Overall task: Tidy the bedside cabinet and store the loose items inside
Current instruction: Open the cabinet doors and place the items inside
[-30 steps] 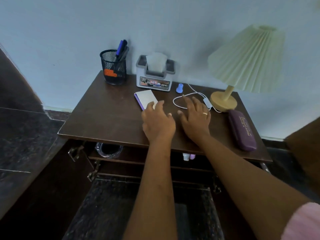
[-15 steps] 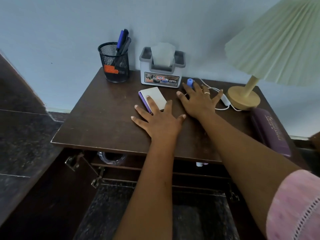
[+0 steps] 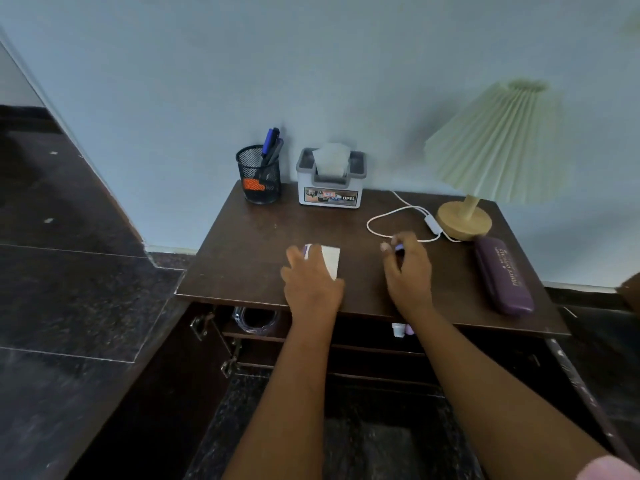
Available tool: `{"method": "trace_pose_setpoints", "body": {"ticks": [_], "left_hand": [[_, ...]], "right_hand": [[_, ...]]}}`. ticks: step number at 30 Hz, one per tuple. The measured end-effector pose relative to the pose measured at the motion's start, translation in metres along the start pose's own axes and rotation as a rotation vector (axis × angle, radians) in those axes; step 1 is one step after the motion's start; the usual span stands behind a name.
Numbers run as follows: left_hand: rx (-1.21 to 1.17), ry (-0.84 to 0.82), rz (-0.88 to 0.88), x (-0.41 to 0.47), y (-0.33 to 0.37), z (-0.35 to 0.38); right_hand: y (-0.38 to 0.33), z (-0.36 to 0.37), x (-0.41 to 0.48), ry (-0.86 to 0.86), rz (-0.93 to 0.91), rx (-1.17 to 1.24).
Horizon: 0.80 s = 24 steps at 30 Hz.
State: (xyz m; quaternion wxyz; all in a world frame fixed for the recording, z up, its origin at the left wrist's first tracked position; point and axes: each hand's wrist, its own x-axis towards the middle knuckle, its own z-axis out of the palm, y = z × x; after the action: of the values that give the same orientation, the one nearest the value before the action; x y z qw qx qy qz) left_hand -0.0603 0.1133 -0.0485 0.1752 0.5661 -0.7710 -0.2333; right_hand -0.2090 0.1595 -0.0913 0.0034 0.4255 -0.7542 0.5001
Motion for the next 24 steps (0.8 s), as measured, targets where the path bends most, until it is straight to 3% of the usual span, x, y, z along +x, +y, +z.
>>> {"method": "trace_pose_setpoints", "body": {"ticks": [4, 7, 10, 16, 24], "left_hand": [[-0.282, -0.061, -0.151, -0.039, -0.001, -0.016], [-0.456, -0.057, -0.275, -0.075, -0.006, -0.019], [-0.476, -0.112, -0.412, -0.113, -0.016, -0.016], [-0.524, -0.263, -0.579, -0.128, -0.033, -0.014], [-0.678, -0.321, -0.732, -0.097, -0.062, 0.017]], "right_hand": [[-0.026, -0.017, -0.053, 0.077, 0.292, 0.243], [-0.046, -0.021, -0.099, 0.134, 0.539, 0.567], [-0.064, -0.022, -0.131, 0.031, 0.778, 0.724], [-0.08, -0.028, -0.151, -0.504, 0.974, 0.663], [-0.055, -0.002, -0.153, -0.615, 1.08, 0.492]]}}
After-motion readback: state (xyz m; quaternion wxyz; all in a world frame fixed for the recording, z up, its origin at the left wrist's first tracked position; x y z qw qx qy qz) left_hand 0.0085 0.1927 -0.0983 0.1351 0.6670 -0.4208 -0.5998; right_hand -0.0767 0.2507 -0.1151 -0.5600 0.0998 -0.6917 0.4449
